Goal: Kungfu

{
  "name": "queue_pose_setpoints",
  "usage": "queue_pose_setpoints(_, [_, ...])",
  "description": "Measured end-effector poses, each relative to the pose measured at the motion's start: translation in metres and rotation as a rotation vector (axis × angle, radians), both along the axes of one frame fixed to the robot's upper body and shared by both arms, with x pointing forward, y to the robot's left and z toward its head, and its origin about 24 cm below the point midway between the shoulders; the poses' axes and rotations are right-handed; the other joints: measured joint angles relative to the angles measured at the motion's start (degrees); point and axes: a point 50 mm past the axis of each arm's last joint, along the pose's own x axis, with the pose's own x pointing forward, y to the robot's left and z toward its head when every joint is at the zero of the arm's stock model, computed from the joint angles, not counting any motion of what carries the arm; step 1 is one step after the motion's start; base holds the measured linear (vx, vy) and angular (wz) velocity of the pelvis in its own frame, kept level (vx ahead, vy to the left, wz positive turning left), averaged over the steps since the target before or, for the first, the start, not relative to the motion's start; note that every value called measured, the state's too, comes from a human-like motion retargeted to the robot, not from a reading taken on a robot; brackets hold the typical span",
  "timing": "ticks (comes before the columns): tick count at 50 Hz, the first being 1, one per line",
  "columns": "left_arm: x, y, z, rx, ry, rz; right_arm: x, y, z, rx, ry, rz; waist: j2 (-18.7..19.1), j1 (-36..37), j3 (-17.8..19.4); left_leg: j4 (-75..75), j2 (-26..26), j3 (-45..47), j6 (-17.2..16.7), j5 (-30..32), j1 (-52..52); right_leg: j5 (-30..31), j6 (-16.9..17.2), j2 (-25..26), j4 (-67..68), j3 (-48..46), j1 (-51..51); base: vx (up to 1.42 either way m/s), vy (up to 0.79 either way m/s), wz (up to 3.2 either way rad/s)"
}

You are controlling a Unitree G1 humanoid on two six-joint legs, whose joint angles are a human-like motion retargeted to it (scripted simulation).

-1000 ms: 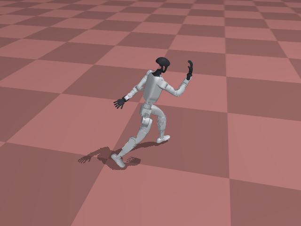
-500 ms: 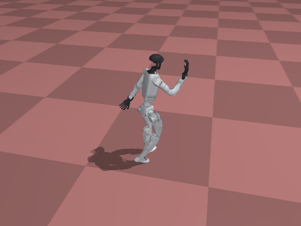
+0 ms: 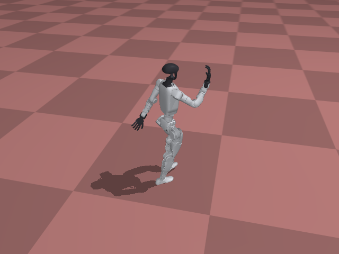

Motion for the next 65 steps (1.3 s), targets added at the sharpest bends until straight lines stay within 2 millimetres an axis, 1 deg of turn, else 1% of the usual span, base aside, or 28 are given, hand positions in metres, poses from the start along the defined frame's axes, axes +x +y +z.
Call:
queue_pose_setpoints(4, [-0.027,-0.009,0.015,0.037,0.083,0.068,-0.002,-0.003,0.006,-0.009,-0.021,-0.019,-0.7,3.67,1.86,-11.4,0.29,-0.58,7.51,1.57,-6.15,-2.61,-2.08,1.96,-0.72,1.89,3.42,0.49,-0.31,-0.39])
queue_pose_setpoints(8, [-0.051,-0.014,0.032,0.119,0.161,0.146,-0.002,-0.007,0.007,-0.021,-0.027,-0.04,-1.5,6.94,3.08,-22.26,1.34,2.61,13.22,-0.88,-9.5,-5.86,-3.32,3.07,-0.15,3.88,6.29,0.59,-0.3,-0.43])
queue_pose_setpoints(12, [-0.06,-0.013,0.039,0.225,0.168,0.219,0.003,-0.006,0.0,-0.04,-0.002,-0.051,-3.03,7.14,2.59,-27.16,1.94,7.86,16.68,-5.35,-10.61,-8.14,-2.88,2.65,0.77,3.85,8.4,0.76,-0.27,-0.21])
queue_pose_setpoints(15, [-0.056,0.001,0.038,0.323,0.132,0.212,0.014,-0.006,-0.015,-0.078,0.048,-0.081,-4.15,7.77,0.96,-22.87,3.47,7.12,17.23,-3.77,-11.34,-6.35,-0.74,2.29,1.74,4.68,9.74,0.88,-0.24,-0.48])
queue_pose_setpoints(17, [-0.045,0.02,0.034,0.38,0.095,0.179,0.027,-0.006,-0.039,-0.115,0.144,-0.112,-5.35,7.29,-0.47,-21.81,4.62,12.68,18.09,0.98,-9.97,-2.25,1.46,1.51,2.37,4.37,11.11,1.22,-0.2,-0.13])
queue_pose_setpoints(19, [-0.019,0.049,0.022,0.447,0.022,0.121,0.043,-0.007,-0.075,-0.171,0.284,-0.152,-5.9,6.03,-2.06,-18.39,5.79,15.17,16.71,4.54,-9.74,4.88,3.93,1.4,3.24,2.5,11.68,1.17,-0.15,0.35])
queue_pose_setpoints(21, [0.03,0.077,0.004,0.505,-0.107,0.051,0.059,-0.007,-0.127,-0.268,0.475,-0.184,-6.01,5.95,-2.53,-14.14,6.68,12.5,13.65,5.83,-10.35,14.63,6.89,1.13,5.04,1.04,11.85,0.99,-0.14,0.16])
queue_pose_setpoints(23, [0.096,0.103,-0.011,0.544,-0.296,-0.028,0.07,-0.006,-0.2,-0.432,0.752,-0.184,-5.22,5.17,-2.71,-11.05,7.06,10.18,12.74,4.93,-9.3,24.33,10.56,1.03,7.76,-1.59,11.8,0.91,-0.14,0.35])
queue_pose_setpoints(25, [0.174,0.126,-0.017,0.559,-0.534,-0.126,0.058,-0.008,-0.294,-0.657,1.113,-0.112,-3.4,3.02,-3.03,-9.29,7.96,9.43,12.35,2.07,-6.16,30.76,12.43,1.74,12.25,-6.94,11.51,0.91,-0.14,0.83])
queue_pose_setpoints(26, [0.22,0.136,-0.014,0.557,-0.677,-0.173,0.04,-0.01,-0.34,-0.762,1.294,-0.066,-2.3,1.76,-2.58,-8.51,8.62,7.54,11.44,0.91,-4.79,29.38,12.38,1.98,15.74,-10.11,11.08,1.01,-0.16,0.79])
queue_pose_setpoints(28, [0.314,0.144,0.003,0.532,-0.98,-0.25,-0.021,-0.011,-0.425,-0.949,1.682,0.055,-0.49,-0.44,-1.71,-7.37,9.72,4.51,9.31,-0.86,-1.85,24.23,11.4,1.93,23.0,-13.44,9.03,1.01,-0.13,0.58])
queue_pose_setpoints(30, [0.411,0.127,0.039,0.46,-1.342,-0.306,-0.105,-0.012,-0.486,-1.108,2.097,0.159,1.11,-3.11,-0.5,-7.38,10.48,3.43,7.64,-2.07,1.68,20.16,11.84,2.94,27.69,-13.06,5.31,0.67,-0.06,0.76])
queue_pose_setpoints(32, [0.496,0.096,0.1,0.376,-1.759,-0.346,-0.198,-0.022,-0.514,-1.211,2.49,0.252,2.34,-6.17,1.1,-8.22,10.05,1.86,6.64,-2.55,5.09,16.23,13.33,3.71,29.39,-12.76,1.06,0.8,-0.13,1.1])
queue_pose_setpoints(34, [0.554,0.057,0.181,0.276,-2.188,-0.37,-0.296,-0.027,-0.52,-1.226,2.809,0.298,2.97,-8.78,2.59,-10.2,8.52,0.37,6.19,-2.19,8.72,12.34,13.5,1.98,29.65,-13.02,-2.77,0.8,-0.18,1.0])
queue_pose_setpoints(35, [0.571,0.035,0.224,0.203,-2.393,-0.382,-0.344,-0.024,-0.515,1.153,-2.843,-0.3,3.17,-9.92,3.15,-11.55,7.6,-0.22,6.11,-1.87,10.76,10.57,13.29,0.49,29.34,-13.56,-4.42,0.67,-0.15,0.84])
queue_pose_setpoints(37, [0.581,0.007,0.306,0.069,-2.735,-0.405,-0.427,-0.014,-0.495,0.904,-2.754,-0.321,4.24,-12.39,3.99,-14.72,6.25,-1.28,5.96,-1.69,15.1,8.64,12.19,-1.69,26.8,-13.96,-7.25,0.68,-0.2,0.6])
queue_pose_setpoints(39, [0.57,-0.011,0.376,-0.066,-3.012,-0.436,-0.491,-0.006,-0.466,0.693,-2.693,-0.341,5.19,-14.79,4.6,-18.11,4.97,-1.62,5.91,-2.17,19.59,8.08,11.46,-3.13,23.56,-11.94,-10.37,0.71,-0.26,0.15])
queue_pose_setpoints(40, [0.559,-0.015,0.406,0.124,3.077,0.453,-0.518,-0.004,-0.449,0.604,-2.667,-0.339,5.61,-15.94,4.87,-19.91,4.5,-1.13,5.89,-2.6,21.98,8.0,11.3,-3.63,21.82,-10.18,-12.03,0.58,-0.2,-0.08])
queue_pose_setpoints(42, [0.536,-0.012,0.454,0.157,2.876,0.459,-0.557,-0.009,-0.418,0.482,-2.606,-0.293,6.37,-19.86,5.52,-23.05,3.84,-0.72,5.59,-3.49,26.36,8.04,11.07,-4.23,18.33,-6.81,-15.25,0.53,-0.25,0.02])
queue_pose_setpoints(44, [0.513,-0.003,0.486,0.124,2.727,0.496,-0.583,-0.02,-0.39,0.401,-2.528,-0.215,6.45,-25.16,6.18,-25.01,3.11,-1.36,4.69,-4.25,29.68,9.07,10.76,-5.24,14.74,-4.32,-18.09,0.53,-0.35,0.21])
queue_pose_setpoints(47, [0.488,0.004,0.514,0.078,2.565,0.528,-0.609,-0.024,-0.361,0.243,-2.459,-0.067,6.1,-31.73,6.6,-25.88,2.17,-2.97,2.71,-5.63,33.13,14.5,10.49,-7.72,8.52,-1.72,-21.15,0.5,-0.35,0.6])
queue_pose_setpoints(49, [0.478,0.0,0.524,0.075,2.476,0.532,-0.614,-0.016,-0.356,0.092,-2.473,0.041,5.97,-34.74,7.12,-25.47,1.84,-4.91,1.58,-6.42,34.59,17.46,10.84,-9.59,4.8,-0.58,-22.58,0.45,-0.35,0.97])
queue_pose_setpoints(52, [0.47,-0.009,0.531,0.082,2.366,0.507,-0.606,0.0,-0.368,-0.147,-2.57,0.184,6.06,-37.43,8.86,-24.01,2.73,-7.68,0.33,-7.35,36.05,17.25,8.98,-11.11,1.15,1.19,-24.4,0.4,-0.38,1.08])
queue_pose_setpoints(56, [0.468,-0.018,0.533,0.076,2.293,0.506,-0.581,0.013,-0.397,-0.364,-2.717,0.296,6.37,-39.05,10.64,-22.74,4.61,-10.32,-1.2,-8.34,37.38,14.19,4.14,-12.15,-1.47,0.82,-26.32,0.33,-0.41,0.93])
queue_pose_setpoints(60, [0.469,-0.014,0.533,0.038,2.275,0.493,-0.547,-0.009,-0.425,-0.515,-2.854,0.503,7.28,-40.75,11.12,-22.27,6.91,-12.79,-3.47,-8.81,38.53,8.6,0.02,-12.08,-1.81,1.28,-27.91,0.47,-0.59,0.83])
queue_pose_setpoints(62, [0.467,-0.011,0.534,0.035,2.275,0.48,-0.526,-0.032,-0.437,-0.64,-2.927,0.726,6.88,-41.71,10.57,-22.35,7.6,-13.86,-4.88,-8.22,39.43,5.84,2.87,-12.01,0.28,6.35,-28.67,0.51,-0.7,1.23])
queue_pose_setpoints(63, [0.467,-0.01,0.535,0.031,2.278,0.478,-0.514,-0.046,-0.442,0.708,2.919,-0.842,6.08,-42.17,9.71,-22.53,6.9,-14.63,-5.11,-7.45,39.87,4.8,6.47,-12.87,1.63,8.93,-28.84,0.47,-0.72,1.41])
queue_pose_setpoints(65, [0.467,-0.008,0.535,0.006,2.281,0.481,-0.487,-0.077,-0.447,0.768,2.652,-0.991,4.2,-42.63,7.7,-22.66,5.54,-16.5,-5.19,-5.86,40.78,8.25,13.58,-15.25,3.98,9.65,-28.87,0.47,-0.85,1.44])
